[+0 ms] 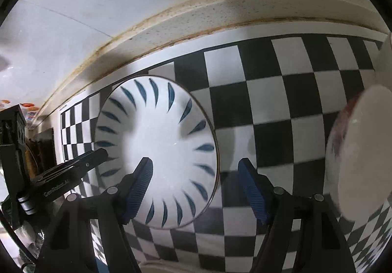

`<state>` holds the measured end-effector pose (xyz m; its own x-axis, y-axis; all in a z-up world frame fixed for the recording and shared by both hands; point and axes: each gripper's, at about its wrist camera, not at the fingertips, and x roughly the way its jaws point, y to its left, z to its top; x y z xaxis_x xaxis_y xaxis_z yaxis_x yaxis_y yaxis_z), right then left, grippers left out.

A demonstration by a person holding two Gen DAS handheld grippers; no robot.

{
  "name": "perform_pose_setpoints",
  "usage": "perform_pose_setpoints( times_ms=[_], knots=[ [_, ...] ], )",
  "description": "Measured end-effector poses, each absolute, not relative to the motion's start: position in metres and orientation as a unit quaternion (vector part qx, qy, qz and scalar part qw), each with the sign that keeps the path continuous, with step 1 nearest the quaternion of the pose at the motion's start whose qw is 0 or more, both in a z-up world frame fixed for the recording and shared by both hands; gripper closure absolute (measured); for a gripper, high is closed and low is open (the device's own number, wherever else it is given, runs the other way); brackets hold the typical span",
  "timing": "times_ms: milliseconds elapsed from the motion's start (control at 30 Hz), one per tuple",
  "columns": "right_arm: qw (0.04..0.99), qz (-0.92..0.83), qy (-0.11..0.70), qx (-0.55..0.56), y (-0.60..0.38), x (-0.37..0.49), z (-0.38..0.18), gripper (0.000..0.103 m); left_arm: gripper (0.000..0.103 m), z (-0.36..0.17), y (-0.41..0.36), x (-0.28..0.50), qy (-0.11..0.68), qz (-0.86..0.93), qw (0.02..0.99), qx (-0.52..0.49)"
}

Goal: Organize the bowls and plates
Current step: 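Close both tools on the rim of the blue-striped plate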

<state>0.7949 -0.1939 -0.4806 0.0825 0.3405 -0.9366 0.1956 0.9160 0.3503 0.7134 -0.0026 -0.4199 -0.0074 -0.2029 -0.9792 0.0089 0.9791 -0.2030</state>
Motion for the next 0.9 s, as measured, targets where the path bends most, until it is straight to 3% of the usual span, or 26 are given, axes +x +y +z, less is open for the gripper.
perform_pose_setpoints(
  times_ms=[133,333,400,433,500,533,900],
  knots=[
    [0.701,0.053,0.685,0.192,-0.19,0.805,-0.491,0.03,0.065,-0.427,-0.005,0.72,0.711,-0.083,0.696,-0.06],
    [0.692,0.05,0.692,0.202,-0.187,0.807,-0.501,0.039,0.065,-0.434,-0.005,0.726,0.716,-0.092,0.689,-0.063],
    [0.688,0.05,0.694,0.207,-0.187,0.807,-0.504,0.048,0.069,-0.434,-0.006,0.727,0.715,-0.099,0.69,-0.061],
    [0.686,0.05,0.696,0.209,-0.187,0.806,-0.506,0.05,0.077,-0.434,-0.006,0.727,0.715,-0.106,0.688,-0.067],
    [0.686,0.044,0.697,0.205,-0.186,0.806,-0.506,0.076,0.082,-0.433,-0.013,0.73,0.716,-0.11,0.687,-0.064],
    [0.689,0.033,0.698,0.193,-0.187,0.806,-0.506,0.08,0.082,-0.432,-0.014,0.729,0.714,-0.107,0.689,-0.059],
    [0.71,0.048,0.68,0.176,-0.179,0.786,-0.493,0.088,0.082,-0.415,-0.027,0.71,0.701,-0.11,0.703,-0.046]
  ],
)
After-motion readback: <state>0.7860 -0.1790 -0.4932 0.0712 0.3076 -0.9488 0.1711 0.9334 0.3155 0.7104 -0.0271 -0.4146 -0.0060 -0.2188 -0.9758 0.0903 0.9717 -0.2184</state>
